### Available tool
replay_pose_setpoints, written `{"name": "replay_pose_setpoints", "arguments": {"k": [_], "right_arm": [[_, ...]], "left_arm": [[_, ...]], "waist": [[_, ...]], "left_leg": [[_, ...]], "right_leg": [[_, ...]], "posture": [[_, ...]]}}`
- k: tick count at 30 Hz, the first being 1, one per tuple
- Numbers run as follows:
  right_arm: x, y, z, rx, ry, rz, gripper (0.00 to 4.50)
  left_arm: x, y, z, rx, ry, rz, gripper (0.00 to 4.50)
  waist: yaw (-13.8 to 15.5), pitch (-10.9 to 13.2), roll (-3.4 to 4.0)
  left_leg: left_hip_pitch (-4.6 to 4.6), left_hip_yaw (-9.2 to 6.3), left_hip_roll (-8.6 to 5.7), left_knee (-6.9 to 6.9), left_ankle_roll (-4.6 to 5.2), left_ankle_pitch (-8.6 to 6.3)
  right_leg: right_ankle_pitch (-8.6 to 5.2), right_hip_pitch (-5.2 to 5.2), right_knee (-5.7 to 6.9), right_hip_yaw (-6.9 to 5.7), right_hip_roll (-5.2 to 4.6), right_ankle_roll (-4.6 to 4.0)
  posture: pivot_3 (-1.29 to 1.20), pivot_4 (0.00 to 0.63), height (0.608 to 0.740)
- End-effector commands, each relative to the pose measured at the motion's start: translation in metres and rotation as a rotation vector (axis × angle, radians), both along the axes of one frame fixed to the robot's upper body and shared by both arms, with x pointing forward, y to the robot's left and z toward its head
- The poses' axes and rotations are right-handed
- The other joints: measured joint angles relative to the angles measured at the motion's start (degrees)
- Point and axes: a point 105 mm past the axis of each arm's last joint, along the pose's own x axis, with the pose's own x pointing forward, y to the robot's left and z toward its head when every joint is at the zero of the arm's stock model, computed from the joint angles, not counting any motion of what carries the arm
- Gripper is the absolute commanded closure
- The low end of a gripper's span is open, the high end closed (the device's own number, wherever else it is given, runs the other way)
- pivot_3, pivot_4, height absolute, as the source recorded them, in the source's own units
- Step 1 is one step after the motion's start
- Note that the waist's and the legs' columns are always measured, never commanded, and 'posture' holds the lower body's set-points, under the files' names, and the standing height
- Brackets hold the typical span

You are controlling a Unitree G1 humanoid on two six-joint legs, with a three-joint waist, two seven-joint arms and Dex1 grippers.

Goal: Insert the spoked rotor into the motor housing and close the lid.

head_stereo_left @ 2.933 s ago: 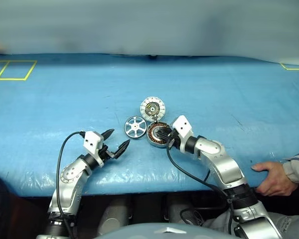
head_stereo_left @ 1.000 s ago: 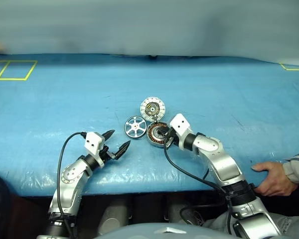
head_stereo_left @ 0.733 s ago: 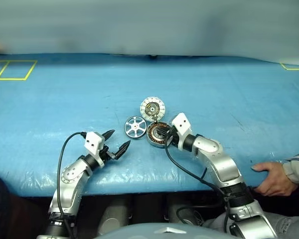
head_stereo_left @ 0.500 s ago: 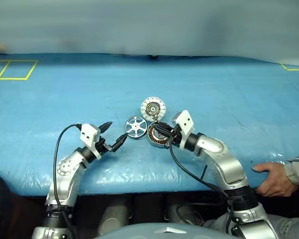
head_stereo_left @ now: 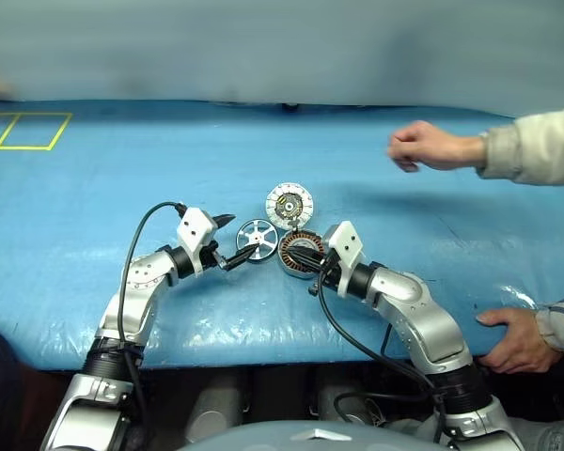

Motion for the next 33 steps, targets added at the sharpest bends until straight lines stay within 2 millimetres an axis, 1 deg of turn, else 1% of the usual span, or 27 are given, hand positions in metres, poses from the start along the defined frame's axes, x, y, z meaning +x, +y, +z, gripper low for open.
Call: {"name": "replay_pose_setpoints", "arguments": {"k": [1,6,33], "right_arm": [[-0.0010,0.0030,0.0130,0.017,-0.053,0.011,4.47],[-0.0004,0.0031,0.0130,0.011,-0.054,0.014,4.47],[0.0011,0.0024,0.0128,-0.001,-0.060,0.007,4.47]], "left_arm": [[0.0004,-0.0033,0.0006,0.019,-0.020,-0.016,0.00],[0.0002,-0.0040,-0.0058,0.038,-0.014,-0.013,0.00],[-0.0003,-0.0061,-0.0057,0.023,-0.019,-0.009,0.00]], "waist": [[0.04,0.00,0.00],[0.07,0.00,0.00],[0.11,0.00,0.00]], "left_leg": [[0.01,0.00,0.00,0.00,0.00,0.00],[0.00,0.00,0.00,0.02,-0.01,-0.01],[0.00,0.00,0.00,0.02,0.00,0.00]], "right_leg": [[0.00,0.00,0.01,0.00,0.00,0.00],[0.00,0.01,0.00,0.00,-0.12,0.01],[0.01,0.01,0.01,0.00,-0.12,0.01]], "posture": [[0.00,0.150,0.740],[0.00,0.150,0.740],[0.00,0.150,0.740]]}}
